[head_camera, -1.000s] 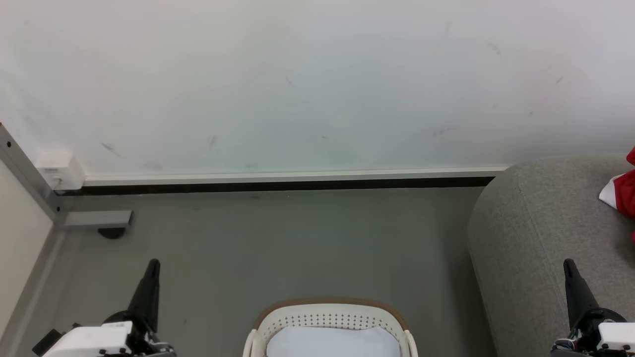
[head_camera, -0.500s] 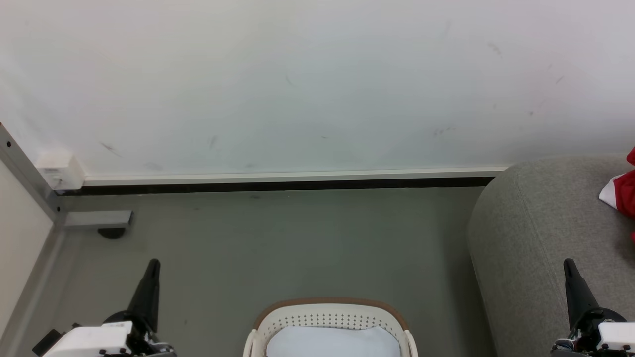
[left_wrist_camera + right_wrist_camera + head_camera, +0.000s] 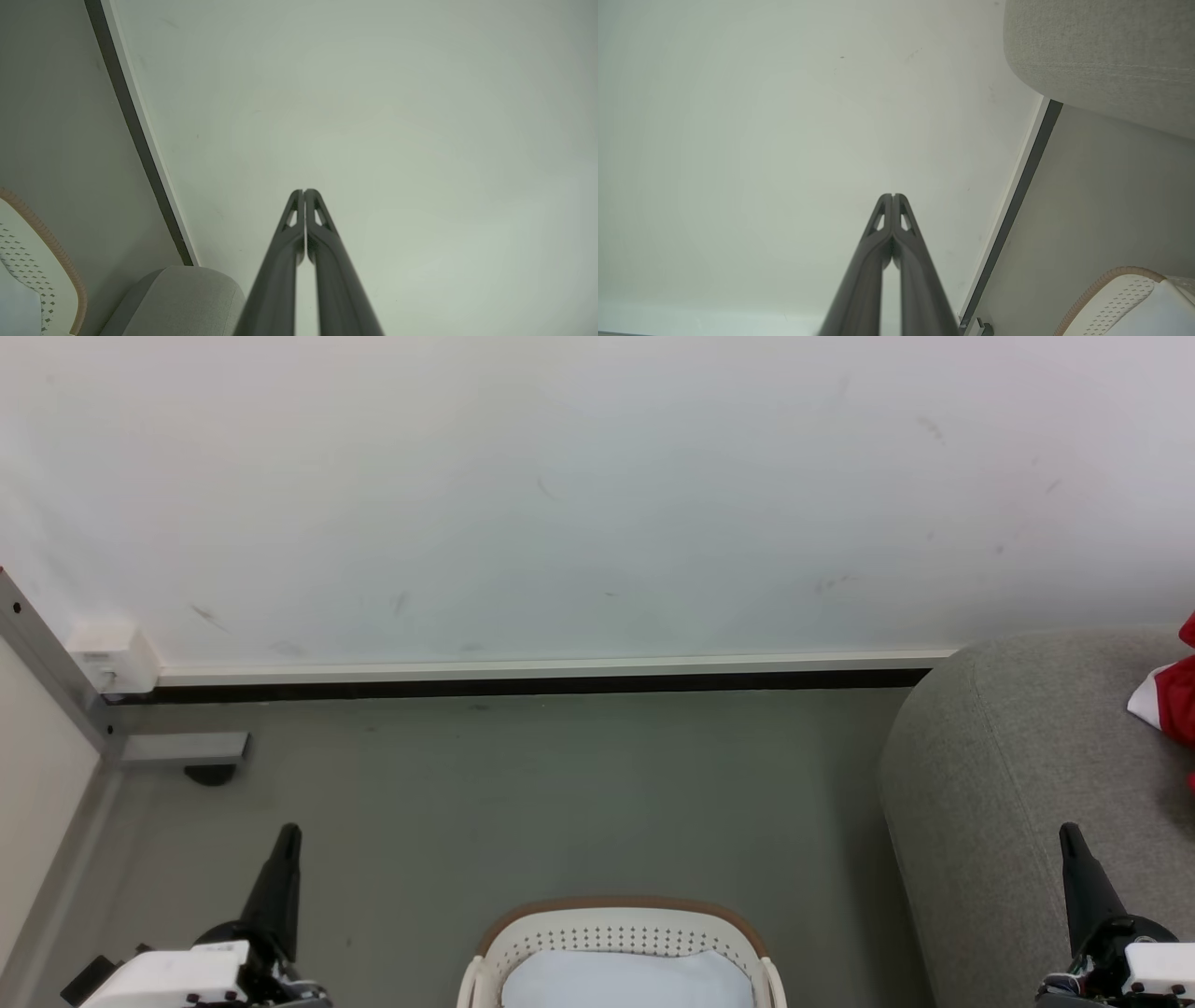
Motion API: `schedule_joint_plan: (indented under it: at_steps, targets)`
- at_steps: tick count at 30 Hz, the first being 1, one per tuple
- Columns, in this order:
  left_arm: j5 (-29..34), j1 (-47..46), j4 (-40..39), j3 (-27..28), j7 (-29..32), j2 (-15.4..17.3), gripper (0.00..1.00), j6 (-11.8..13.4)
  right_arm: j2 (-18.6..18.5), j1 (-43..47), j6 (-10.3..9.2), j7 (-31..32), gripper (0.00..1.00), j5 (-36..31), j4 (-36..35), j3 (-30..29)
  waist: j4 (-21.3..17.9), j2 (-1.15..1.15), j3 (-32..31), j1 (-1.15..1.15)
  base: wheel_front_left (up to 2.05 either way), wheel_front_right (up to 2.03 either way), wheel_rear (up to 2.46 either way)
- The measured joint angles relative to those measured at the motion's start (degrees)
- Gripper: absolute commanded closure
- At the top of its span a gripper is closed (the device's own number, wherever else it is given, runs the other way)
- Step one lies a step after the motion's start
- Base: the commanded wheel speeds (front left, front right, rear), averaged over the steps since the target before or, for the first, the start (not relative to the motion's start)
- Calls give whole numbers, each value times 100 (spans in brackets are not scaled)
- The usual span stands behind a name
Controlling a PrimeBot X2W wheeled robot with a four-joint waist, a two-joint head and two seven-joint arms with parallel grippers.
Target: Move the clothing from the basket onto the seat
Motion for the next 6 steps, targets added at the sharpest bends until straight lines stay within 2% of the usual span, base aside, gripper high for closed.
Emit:
schedule_joint_plan:
  at_steps: [6]
  targets:
    - [0,0,0,0,0,0,100,0,-5,0,0,-2,100,2,0,13,0,0,0,0,0,0,0]
